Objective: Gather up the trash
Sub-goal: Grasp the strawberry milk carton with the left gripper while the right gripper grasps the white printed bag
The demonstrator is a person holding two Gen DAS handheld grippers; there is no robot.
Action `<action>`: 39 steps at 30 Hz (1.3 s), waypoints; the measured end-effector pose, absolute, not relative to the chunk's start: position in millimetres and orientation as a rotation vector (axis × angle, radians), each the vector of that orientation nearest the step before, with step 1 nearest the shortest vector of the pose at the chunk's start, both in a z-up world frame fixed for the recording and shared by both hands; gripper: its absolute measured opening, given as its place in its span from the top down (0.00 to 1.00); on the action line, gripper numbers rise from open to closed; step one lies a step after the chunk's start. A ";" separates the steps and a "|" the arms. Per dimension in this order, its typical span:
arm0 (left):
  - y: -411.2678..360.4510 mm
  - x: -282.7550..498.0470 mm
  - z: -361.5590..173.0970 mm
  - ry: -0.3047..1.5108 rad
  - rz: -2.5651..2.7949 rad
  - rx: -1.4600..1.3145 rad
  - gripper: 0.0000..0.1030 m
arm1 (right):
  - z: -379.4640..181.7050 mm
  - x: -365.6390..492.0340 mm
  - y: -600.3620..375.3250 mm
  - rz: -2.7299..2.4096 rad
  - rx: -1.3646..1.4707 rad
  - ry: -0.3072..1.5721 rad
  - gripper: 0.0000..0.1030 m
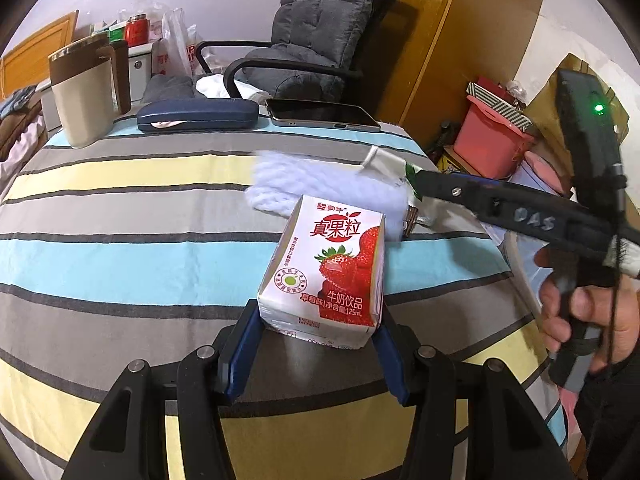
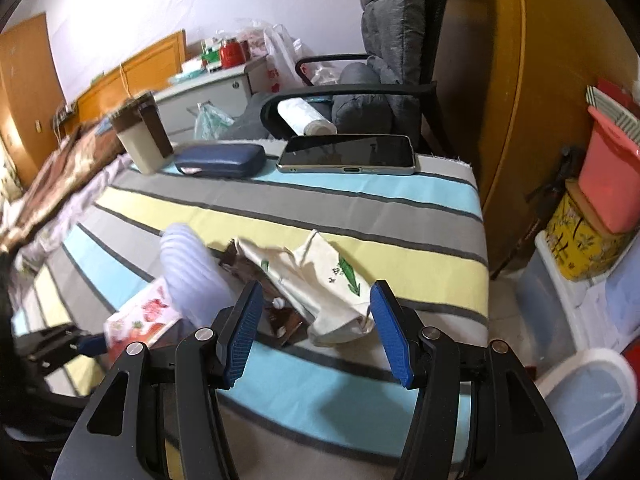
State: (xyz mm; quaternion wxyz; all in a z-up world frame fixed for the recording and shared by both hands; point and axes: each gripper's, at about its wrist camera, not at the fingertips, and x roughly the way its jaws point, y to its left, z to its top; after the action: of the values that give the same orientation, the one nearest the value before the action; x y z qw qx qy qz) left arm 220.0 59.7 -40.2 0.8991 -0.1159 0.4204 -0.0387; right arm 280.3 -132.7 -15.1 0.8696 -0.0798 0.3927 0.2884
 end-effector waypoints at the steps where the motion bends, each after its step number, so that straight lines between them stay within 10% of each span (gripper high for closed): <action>1: 60.1 220.4 -40.4 0.869 -0.082 -0.243 0.48 | -15.7 280.1 -131.5 0.603 -0.183 0.820 0.56; 9: 61.8 221.9 -41.1 0.868 -0.085 -0.250 0.48 | -13.0 275.8 -131.3 0.608 -0.248 0.816 0.71; 39: 20.5 146.9 -24.7 0.873 -0.154 -0.213 0.48 | -13.5 182.6 -174.5 0.599 -0.070 0.916 0.74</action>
State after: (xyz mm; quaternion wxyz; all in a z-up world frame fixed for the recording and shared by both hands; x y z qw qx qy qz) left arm 146.9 20.5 -24.7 0.8979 -0.1030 0.4215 -0.0743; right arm 182.6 -174.5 -13.5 0.8535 -0.0332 0.4352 0.2846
